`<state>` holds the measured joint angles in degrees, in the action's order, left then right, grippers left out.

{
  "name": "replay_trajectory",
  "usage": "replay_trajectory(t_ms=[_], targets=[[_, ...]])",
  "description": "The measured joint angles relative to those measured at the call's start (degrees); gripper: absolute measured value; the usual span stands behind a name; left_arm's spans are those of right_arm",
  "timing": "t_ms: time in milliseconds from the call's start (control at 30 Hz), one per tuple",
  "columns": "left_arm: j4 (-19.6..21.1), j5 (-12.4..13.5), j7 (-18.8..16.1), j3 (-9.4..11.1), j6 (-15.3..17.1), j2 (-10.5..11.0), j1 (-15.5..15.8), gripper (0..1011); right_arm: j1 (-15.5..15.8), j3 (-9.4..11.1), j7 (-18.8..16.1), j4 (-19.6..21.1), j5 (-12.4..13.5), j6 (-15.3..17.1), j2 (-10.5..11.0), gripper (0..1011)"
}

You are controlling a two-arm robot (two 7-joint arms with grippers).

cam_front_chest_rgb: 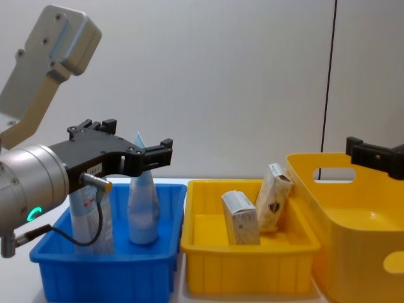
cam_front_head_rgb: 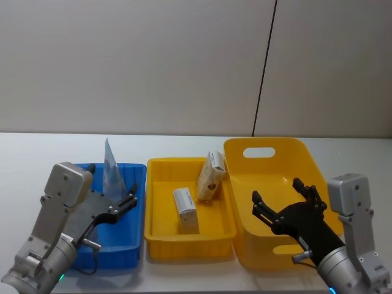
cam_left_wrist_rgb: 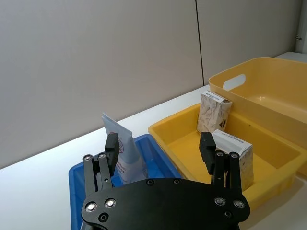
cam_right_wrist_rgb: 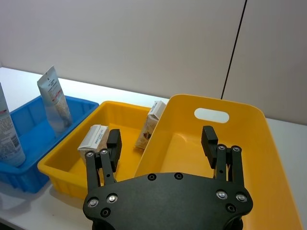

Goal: Bimanual collaborative sorting of washing and personal care products

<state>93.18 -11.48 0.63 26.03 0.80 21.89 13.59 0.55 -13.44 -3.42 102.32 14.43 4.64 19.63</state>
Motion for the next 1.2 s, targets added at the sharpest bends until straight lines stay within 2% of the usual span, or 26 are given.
replay_trajectory(t_ms=[1200], targets=[[0.0, 0.0, 0.0, 0.0, 0.0, 0.0, 0.0, 1001, -0.2, 0.0, -0.1, -0.2, 0.0, 0.1, 0.0, 1002]])
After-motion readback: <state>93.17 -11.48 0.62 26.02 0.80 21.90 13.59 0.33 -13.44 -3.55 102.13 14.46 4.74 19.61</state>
